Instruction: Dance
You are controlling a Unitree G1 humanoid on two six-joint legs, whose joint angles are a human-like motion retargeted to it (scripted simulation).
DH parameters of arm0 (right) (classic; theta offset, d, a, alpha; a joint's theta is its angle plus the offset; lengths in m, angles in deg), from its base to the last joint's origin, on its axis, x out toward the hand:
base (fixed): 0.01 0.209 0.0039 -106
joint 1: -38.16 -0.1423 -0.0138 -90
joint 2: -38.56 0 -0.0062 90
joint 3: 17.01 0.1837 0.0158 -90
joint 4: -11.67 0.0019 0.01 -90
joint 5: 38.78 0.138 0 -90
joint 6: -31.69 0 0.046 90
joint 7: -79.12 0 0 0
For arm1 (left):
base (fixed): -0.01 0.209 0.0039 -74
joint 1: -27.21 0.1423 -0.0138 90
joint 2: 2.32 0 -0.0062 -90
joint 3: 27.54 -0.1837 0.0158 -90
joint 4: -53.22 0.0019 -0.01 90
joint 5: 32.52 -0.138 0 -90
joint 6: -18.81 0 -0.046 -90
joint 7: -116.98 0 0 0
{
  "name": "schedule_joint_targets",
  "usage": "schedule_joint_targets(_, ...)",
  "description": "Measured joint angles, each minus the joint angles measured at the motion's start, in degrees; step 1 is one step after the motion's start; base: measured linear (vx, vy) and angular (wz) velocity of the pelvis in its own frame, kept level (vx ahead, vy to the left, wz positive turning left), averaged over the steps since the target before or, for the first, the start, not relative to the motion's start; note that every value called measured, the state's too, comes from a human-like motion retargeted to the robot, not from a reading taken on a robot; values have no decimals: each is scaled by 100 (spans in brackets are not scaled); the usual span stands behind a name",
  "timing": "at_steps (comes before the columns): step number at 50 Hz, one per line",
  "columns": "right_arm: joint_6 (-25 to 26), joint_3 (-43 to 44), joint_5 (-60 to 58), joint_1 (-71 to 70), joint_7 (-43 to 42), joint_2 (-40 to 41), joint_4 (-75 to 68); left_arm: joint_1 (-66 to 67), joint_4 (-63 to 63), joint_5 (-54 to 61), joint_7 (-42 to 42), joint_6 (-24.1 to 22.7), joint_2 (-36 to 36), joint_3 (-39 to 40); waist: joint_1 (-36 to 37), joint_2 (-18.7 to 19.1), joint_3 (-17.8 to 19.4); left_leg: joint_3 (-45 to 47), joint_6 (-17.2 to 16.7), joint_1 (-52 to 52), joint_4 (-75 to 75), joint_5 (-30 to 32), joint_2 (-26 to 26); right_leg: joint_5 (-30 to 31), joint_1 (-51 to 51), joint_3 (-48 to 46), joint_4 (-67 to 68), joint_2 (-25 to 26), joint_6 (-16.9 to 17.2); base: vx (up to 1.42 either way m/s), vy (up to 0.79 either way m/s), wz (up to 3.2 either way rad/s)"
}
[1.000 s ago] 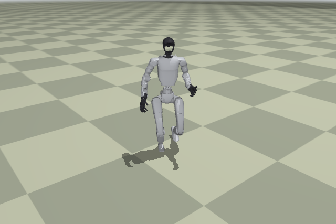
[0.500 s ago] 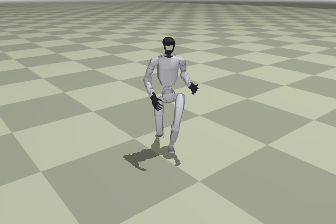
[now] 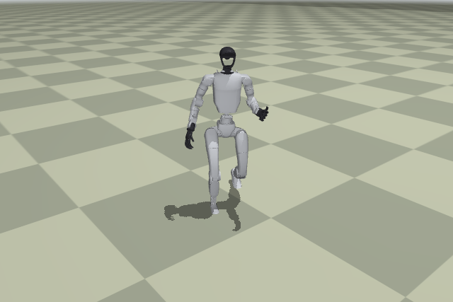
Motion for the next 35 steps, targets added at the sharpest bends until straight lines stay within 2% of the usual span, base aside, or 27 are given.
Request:
schedule_joint_targets(2,4,-108,-150,-116,8,-4,55,72,38,-21,-98,112,-4,-2,94,265,115,-61,67,-494,1371,503,639,-179,306,-183,47,404,-299,61,-30,2)
schedule_joint_targets(4,2,-217,-330,-340,20,-40,115,71,46,-68,-204,248,13,27,228,611,263,-251,238,-1109,2534,676,1333,-234,723,-354,-231,893,-566,62,-29,-2)
schedule_joint_targets(5,-13,-285,-406,-391,14,-53,156,125,30,-109,-244,290,25,9,320,657,311,-241,391,-1348,3002,619,1528,-353,832,-355,-113,1000,-646,63,-27,6)
schedule_joint_targets(7,-32,-324,-555,-687,53,-104,228,68,-28,-143,-382,425,54,46,438,628,451,-353,618,-2054,3627,465,1542,-497,1219,-318,-320,1069,-763,63,-26,24)
schedule_joint_targets(10,-86,-359,-648,-943,105,-107,453,120,-116,-138,-576,542,126,55,614,486,553,-176,869,-2924,3992,-8,1251,-824,1628,-262,-342,1001,-795,63,-18,25)
schedule_joint_targets(13,-122,-303,-543,-1061,152,-60,860,220,-219,-25,-759,596,219,30,757,354,572,247,917,-3545,3551,-373,893,-947,2082,-262,-534,878,-673,66,-9,22)
schedule_joint_targets(18,-201,-261,-269,-1205,212,-28,1560,425,-380,328,-985,612,281,-94,933,322,490,1030,625,-3916,1633,-801,553,-686,2915,-369,-1260,821,-331,69,-1,17)
schedule_joint_targets(23,-175,-276,-188,-1365,318,-69,1905,613,-487,589,-1065,673,191,-234,891,190,237,1801,463,-3580,-676,-1057,19,-370,3405,-498,-1584,614,46,70,5,54)
schedule_joint_targets(26,-116,-281,-224,-1352,383,-61,1960,745,-541,747,-1118,732,151,-289,830,-1,148,1980,629,-3264,-1057,-1056,-350,-58,3400,-569,-809,336,350,65,3,65)
schedule_joint_targets(28,-64,-277,-254,-1308,440,-37,1956,841,-578,875,-1152,790,137,-307,776,-177,124,1961,876,-3076,-1002,-1134,-678,274,3244,-503,50,116,638,62,2,74)
schedule_joint_targets(30,7,-251,-298,-1264,497,23,1910,931,-609,952,-1160,848,125,-293,684,-458,163,1906,1218,-2893,-889,-1275,-1146,797,2924,-366,1213,-232,1017,60,-2,84)
schedule_joint_targets(32,70,-210,-383,-1232,486,126,1791,980,-615,879,-1092,863,136,-258,573,-701,219,1806,1334,-2779,-659,-1507,-1383,1462,2484,-266,2407,-529,1237,58,-12,87)
schedule_joint_targets(33,109,-170,-435,-1274,457,199,1682,946,-612,820,-1029,862,138,-223,516,-841,250,1774,1334,-2715,-667,-1536,-1507,1680,2167,-215,2987,-734,1247,58,-12,93)
schedule_joint_targets(35,171,-106,-529,-1308,355,333,1413,870,-564,663,-837,835,184,-173,383,-1020,300,1646,1334,-2572,-694,-1595,-1707,1765,1577,-129,3916,-1135,1049,58,-7,100)
